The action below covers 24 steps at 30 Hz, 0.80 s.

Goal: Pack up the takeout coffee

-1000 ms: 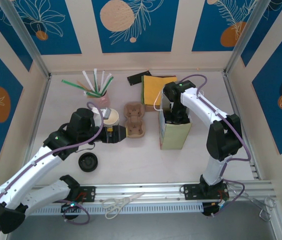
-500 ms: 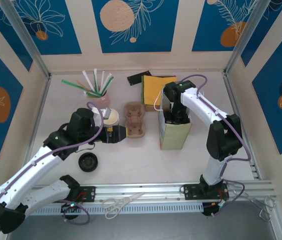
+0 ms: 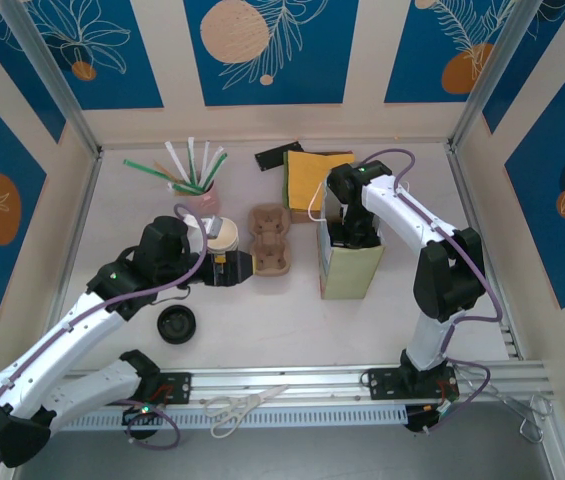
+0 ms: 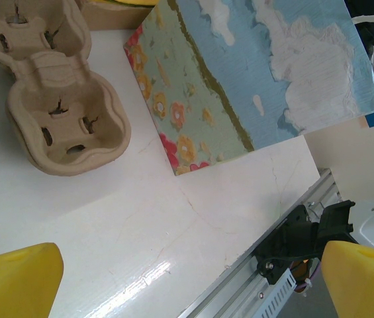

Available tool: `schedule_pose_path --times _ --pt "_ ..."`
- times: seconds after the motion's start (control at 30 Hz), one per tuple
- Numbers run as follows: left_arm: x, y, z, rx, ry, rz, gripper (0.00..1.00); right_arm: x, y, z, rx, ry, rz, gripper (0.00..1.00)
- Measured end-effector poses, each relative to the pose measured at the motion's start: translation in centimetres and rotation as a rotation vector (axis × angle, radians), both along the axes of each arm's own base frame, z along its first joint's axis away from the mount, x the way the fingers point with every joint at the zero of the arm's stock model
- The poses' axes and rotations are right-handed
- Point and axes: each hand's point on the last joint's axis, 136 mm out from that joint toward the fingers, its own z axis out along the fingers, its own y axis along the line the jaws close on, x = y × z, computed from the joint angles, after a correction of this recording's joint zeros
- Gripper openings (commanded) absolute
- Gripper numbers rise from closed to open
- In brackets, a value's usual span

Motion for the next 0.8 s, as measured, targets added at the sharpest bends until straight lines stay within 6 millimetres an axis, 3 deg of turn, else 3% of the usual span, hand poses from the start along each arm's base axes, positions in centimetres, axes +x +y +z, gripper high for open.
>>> schedule_pose_path --times 0.8 --pt "0.0 0.0 0.01 0.003 -0.005 -0.004 1.0 0.04 0.02 0.04 -0.002 0.005 0.0 0.66"
